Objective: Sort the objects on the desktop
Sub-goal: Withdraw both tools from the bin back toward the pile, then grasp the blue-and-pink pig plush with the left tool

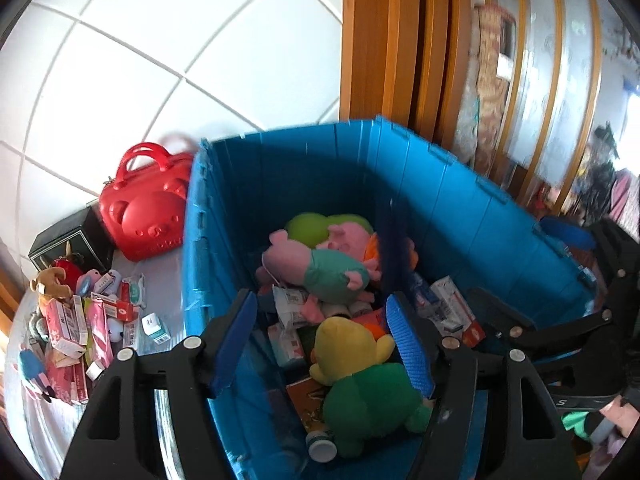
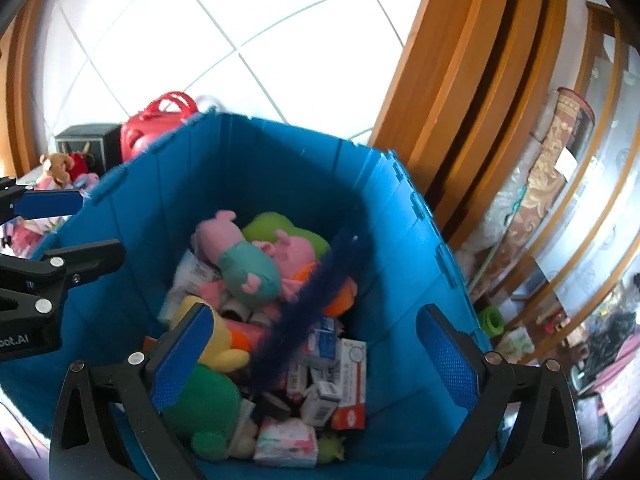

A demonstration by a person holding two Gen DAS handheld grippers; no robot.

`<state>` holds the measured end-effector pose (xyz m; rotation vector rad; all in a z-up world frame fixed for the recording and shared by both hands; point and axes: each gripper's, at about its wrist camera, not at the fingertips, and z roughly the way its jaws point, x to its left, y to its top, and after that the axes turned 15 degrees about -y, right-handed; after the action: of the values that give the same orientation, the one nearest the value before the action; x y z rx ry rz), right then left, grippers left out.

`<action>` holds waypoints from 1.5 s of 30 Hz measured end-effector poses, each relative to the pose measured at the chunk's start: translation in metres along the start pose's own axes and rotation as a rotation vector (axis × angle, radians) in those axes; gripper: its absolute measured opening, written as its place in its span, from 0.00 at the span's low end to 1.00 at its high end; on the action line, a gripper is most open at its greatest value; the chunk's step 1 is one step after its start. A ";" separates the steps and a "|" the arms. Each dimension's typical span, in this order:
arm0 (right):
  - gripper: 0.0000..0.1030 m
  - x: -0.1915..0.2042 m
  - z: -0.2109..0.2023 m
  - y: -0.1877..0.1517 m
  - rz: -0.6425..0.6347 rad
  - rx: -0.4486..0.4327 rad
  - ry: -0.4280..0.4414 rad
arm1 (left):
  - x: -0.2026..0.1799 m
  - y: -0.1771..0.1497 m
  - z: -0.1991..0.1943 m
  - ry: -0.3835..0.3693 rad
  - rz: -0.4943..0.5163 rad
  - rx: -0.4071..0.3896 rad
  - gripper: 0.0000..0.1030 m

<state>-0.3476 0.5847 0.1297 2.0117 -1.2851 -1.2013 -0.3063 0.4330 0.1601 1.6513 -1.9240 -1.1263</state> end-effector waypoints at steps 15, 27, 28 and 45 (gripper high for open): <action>1.00 0.076 -0.095 0.042 0.161 -0.160 0.184 | 0.132 -0.050 -0.099 0.102 -0.141 -0.125 0.65; 1.00 0.241 -0.134 0.090 0.113 -0.144 0.332 | 0.331 -0.157 -0.187 0.370 -0.292 -0.074 0.65; 1.00 0.255 -0.133 0.091 0.105 -0.131 0.344 | 0.348 -0.167 -0.192 0.385 -0.305 -0.065 0.65; 1.00 0.591 -0.083 0.093 -0.146 0.132 0.582 | 0.605 -0.286 -0.229 0.475 -0.387 0.043 0.65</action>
<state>-0.2147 0.0121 -0.0082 2.3414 -0.9542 -0.5191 -0.1058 -0.2132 -0.0476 2.1424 -1.3764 -0.7211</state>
